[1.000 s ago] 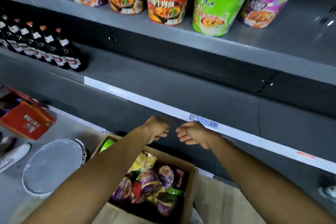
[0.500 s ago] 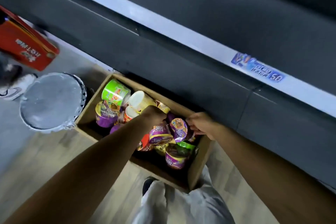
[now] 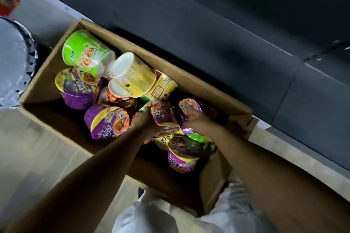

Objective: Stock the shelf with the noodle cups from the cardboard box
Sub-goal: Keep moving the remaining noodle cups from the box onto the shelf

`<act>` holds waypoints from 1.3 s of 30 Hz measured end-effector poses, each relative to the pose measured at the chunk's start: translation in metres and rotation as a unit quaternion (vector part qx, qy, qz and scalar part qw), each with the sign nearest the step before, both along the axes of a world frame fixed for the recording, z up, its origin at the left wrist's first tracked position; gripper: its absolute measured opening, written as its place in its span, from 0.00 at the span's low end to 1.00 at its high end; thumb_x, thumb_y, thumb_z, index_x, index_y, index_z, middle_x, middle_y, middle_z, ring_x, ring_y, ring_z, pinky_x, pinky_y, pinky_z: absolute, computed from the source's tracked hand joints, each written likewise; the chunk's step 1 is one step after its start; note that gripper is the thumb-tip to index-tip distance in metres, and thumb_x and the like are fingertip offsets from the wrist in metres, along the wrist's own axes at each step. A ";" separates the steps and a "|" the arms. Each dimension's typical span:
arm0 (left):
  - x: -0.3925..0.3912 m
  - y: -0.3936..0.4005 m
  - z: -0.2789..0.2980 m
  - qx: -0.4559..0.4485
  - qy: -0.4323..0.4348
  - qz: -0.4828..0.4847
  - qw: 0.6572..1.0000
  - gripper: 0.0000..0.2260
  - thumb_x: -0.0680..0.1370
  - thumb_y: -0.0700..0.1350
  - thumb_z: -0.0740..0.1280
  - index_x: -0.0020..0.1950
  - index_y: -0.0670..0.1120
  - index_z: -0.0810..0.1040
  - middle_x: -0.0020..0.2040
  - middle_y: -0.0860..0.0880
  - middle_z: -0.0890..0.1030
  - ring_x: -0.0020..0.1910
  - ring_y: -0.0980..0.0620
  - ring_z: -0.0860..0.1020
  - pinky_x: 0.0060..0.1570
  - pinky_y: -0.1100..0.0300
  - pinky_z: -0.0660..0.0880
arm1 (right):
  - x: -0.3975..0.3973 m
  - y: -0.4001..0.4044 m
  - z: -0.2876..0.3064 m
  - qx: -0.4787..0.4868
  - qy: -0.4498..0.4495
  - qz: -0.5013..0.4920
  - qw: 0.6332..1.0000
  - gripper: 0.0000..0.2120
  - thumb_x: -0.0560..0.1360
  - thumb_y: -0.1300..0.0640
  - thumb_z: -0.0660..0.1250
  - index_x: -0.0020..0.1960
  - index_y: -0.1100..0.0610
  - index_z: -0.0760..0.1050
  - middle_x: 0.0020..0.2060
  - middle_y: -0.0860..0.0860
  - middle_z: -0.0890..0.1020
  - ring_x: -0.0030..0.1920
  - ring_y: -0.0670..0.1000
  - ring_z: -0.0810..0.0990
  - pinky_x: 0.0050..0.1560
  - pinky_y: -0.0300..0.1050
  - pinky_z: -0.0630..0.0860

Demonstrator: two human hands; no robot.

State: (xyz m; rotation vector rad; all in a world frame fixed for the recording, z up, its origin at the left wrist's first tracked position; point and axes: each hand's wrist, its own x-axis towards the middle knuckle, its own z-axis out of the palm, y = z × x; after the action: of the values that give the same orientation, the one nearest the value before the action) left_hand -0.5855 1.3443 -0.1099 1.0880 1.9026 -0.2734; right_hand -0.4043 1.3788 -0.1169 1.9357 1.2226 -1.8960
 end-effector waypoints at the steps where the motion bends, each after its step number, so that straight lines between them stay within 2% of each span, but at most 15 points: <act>1: 0.001 0.000 -0.006 0.000 0.007 -0.009 1.000 0.37 0.69 0.44 0.73 0.75 0.50 0.61 0.65 0.41 0.71 0.59 0.40 0.75 0.55 0.47 0.75 | -0.008 0.001 -0.014 0.002 0.009 0.016 1.000 0.31 0.68 0.64 0.72 0.70 0.58 0.68 0.61 0.57 0.76 0.62 0.56 0.74 0.62 0.48 0.72; 3: 0.001 0.002 -0.014 -0.005 0.004 -0.019 1.000 0.40 0.68 0.43 0.73 0.76 0.53 0.57 0.66 0.40 0.69 0.60 0.39 0.74 0.55 0.48 0.75 | -0.020 0.002 -0.040 -0.004 0.018 0.041 0.999 0.40 0.65 0.61 0.72 0.74 0.52 0.60 0.68 0.55 0.70 0.67 0.58 0.70 0.65 0.52 0.71; 6: 0.000 0.000 -0.028 -0.020 0.000 -0.048 0.999 0.44 0.69 0.41 0.75 0.77 0.55 0.52 0.66 0.38 0.67 0.61 0.38 0.72 0.50 0.51 0.74 | -0.031 0.000 -0.057 -0.024 0.017 0.059 0.998 0.41 0.71 0.62 0.69 0.77 0.48 0.51 0.73 0.54 0.63 0.71 0.59 0.64 0.68 0.54 0.67; 12: -0.001 -0.003 -0.042 -0.005 0.013 -0.078 0.997 0.43 0.74 0.50 0.71 0.77 0.60 0.43 0.64 0.36 0.72 0.52 0.39 0.78 0.45 0.53 0.77 | -0.028 -0.013 -0.072 -0.016 0.034 0.039 0.999 0.35 0.75 0.57 0.68 0.77 0.51 0.54 0.73 0.54 0.64 0.71 0.57 0.65 0.68 0.50 0.66; 15: -0.004 0.000 -0.029 -0.017 -0.018 -0.047 0.999 0.36 0.76 0.51 0.69 0.77 0.61 0.50 0.60 0.39 0.76 0.45 0.41 0.80 0.40 0.53 0.78 | -0.024 -0.016 -0.057 -0.004 0.057 0.005 0.998 0.30 0.76 0.53 0.66 0.75 0.52 0.60 0.71 0.55 0.68 0.68 0.56 0.69 0.66 0.50 0.69; 17: -0.003 0.003 -0.012 -0.005 -0.052 0.012 0.999 0.27 0.78 0.50 0.67 0.75 0.59 0.61 0.55 0.41 0.79 0.41 0.42 0.80 0.33 0.57 0.74 | -0.020 -0.015 -0.037 0.009 0.062 -0.008 0.998 0.23 0.78 0.53 0.64 0.72 0.54 0.67 0.66 0.55 0.74 0.62 0.54 0.74 0.54 0.43 0.73; 20: -0.003 0.006 0.019 -0.003 -0.094 0.045 0.995 0.20 0.80 0.47 0.64 0.72 0.49 0.69 0.60 0.41 0.78 0.49 0.45 0.78 0.33 0.68 0.64 | -0.013 -0.015 -0.004 0.037 0.056 -0.012 0.998 0.16 0.79 0.54 0.63 0.66 0.56 0.74 0.59 0.56 0.79 0.53 0.52 0.77 0.43 0.39 0.71; 22: -0.002 0.011 0.050 -0.004 -0.103 0.029 0.994 0.20 0.80 0.46 0.63 0.72 0.46 0.69 0.66 0.42 0.75 0.63 0.44 0.75 0.35 0.70 0.64 | -0.009 -0.013 0.025 0.062 0.050 -0.027 0.996 0.17 0.78 0.52 0.64 0.65 0.54 0.74 0.57 0.55 0.79 0.49 0.50 0.78 0.41 0.38 0.72; 24: 0.000 0.017 0.089 -0.002 -0.113 0.025 0.993 0.19 0.81 0.46 0.62 0.72 0.45 0.69 0.66 0.42 0.74 0.66 0.42 0.73 0.46 0.64 0.71 | -0.005 -0.011 0.061 0.077 0.040 -0.043 0.995 0.17 0.78 0.51 0.64 0.66 0.51 0.74 0.51 0.52 0.78 0.43 0.47 0.76 0.39 0.39 0.73; 26: 0.001 0.024 0.133 -0.001 -0.114 0.015 0.993 0.18 0.81 0.47 0.62 0.70 0.43 0.71 0.65 0.41 0.76 0.64 0.42 0.74 0.59 0.55 0.71 | -0.002 -0.009 0.101 0.081 0.036 -0.075 0.993 0.17 0.77 0.50 0.65 0.65 0.50 0.75 0.51 0.50 0.81 0.47 0.49 0.79 0.47 0.46 0.79; 27: 0.002 0.028 0.154 -0.003 -0.118 0.014 0.993 0.18 0.81 0.48 0.62 0.69 0.44 0.72 0.64 0.41 0.76 0.63 0.42 0.75 0.60 0.52 0.72 | 0.000 -0.008 0.125 0.083 0.034 -0.089 0.992 0.17 0.76 0.48 0.65 0.64 0.50 0.76 0.53 0.51 0.82 0.51 0.51 0.81 0.53 0.49 0.79; 30: 0.003 0.041 0.227 -0.017 -0.152 0.033 0.988 0.16 0.80 0.51 0.63 0.64 0.45 0.74 0.58 0.44 0.79 0.53 0.45 0.80 0.46 0.54 0.81 | 0.006 -0.001 0.194 0.108 0.034 -0.115 0.987 0.22 0.72 0.42 0.67 0.62 0.52 0.76 0.55 0.50 0.82 0.54 0.51 0.80 0.52 0.47 0.76; 33: 0.007 0.054 0.305 -0.007 -0.186 0.048 0.981 0.12 0.80 0.50 0.64 0.59 0.46 0.74 0.54 0.46 0.77 0.48 0.48 0.79 0.37 0.57 0.82 | 0.012 0.006 0.267 0.136 0.052 -0.162 0.976 0.17 0.76 0.47 0.67 0.61 0.54 0.76 0.53 0.51 0.82 0.48 0.48 0.80 0.44 0.39 0.74; 35: 0.010 0.062 0.358 0.007 -0.198 0.035 0.980 0.09 0.80 0.49 0.64 0.55 0.45 0.74 0.49 0.48 0.77 0.44 0.49 0.79 0.30 0.59 0.81 | 0.017 0.010 0.316 0.170 0.049 -0.175 0.968 0.18 0.73 0.44 0.69 0.59 0.53 0.78 0.51 0.50 0.84 0.49 0.50 0.82 0.45 0.40 0.74; 39: 0.013 0.071 0.459 0.020 -0.235 0.015 0.972 0.09 0.80 0.48 0.64 0.51 0.43 0.75 0.40 0.48 0.78 0.34 0.54 0.79 0.27 0.60 0.79 | 0.027 0.015 0.419 0.217 0.093 -0.229 0.944 0.07 0.73 0.48 0.71 0.44 0.51 0.81 0.39 0.48 0.85 0.40 0.46 0.82 0.39 0.38 0.76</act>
State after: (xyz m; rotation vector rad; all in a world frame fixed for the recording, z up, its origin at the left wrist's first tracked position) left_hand -0.5722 1.4151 0.3494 1.0417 1.5019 0.0421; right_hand -0.3769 1.3940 0.3018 2.4964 1.4408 -2.2160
